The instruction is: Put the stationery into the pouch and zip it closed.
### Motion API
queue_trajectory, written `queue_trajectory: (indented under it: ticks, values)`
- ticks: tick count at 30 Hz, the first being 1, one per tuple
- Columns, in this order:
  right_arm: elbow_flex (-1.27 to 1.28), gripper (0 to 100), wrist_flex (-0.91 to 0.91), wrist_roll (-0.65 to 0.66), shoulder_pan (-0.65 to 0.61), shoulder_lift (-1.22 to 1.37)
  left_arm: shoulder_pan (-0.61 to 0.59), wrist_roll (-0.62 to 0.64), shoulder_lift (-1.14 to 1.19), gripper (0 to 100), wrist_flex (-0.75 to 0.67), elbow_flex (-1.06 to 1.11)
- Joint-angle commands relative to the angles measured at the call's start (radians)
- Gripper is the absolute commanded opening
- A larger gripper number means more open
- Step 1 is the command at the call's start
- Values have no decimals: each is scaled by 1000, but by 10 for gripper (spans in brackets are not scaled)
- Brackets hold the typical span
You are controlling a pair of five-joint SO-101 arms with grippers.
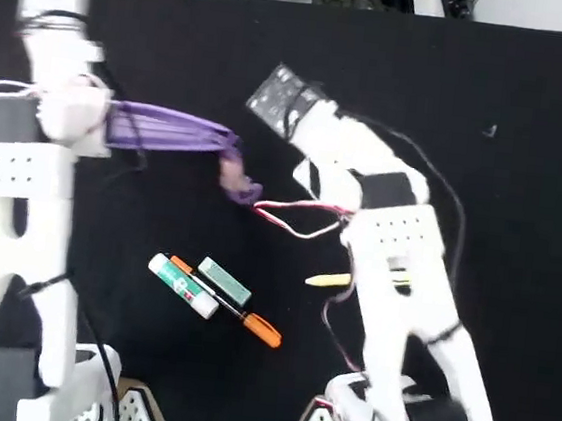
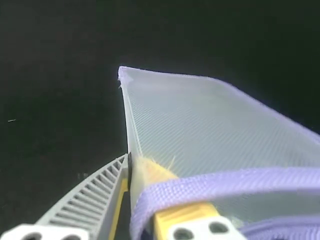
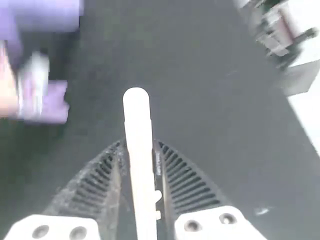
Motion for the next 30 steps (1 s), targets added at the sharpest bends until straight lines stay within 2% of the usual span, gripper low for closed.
queue_trajectory:
  ticks: [1,8,12,15,19,23,30]
  values:
    - [-35,11,-84,-115,11,-173,93,3,-6,28,43,-76]
    - [-31,11,-195,-259,9,-355,77,81,-6,28,41,-96]
    - [-10,11,-307,-462,-35,-421,76,98,-6,28,41,-90]
    - [74,11,-457,-563,-75,-469,76,98,-6,29,37,-71]
    - [252,11,-738,-635,-132,-552,77,112,-6,29,37,-67]
    - [429,11,-987,-672,-193,-653,77,206,-6,29,37,-76]
    - [590,11,-1132,-672,-270,-791,79,299,-6,29,31,-99]
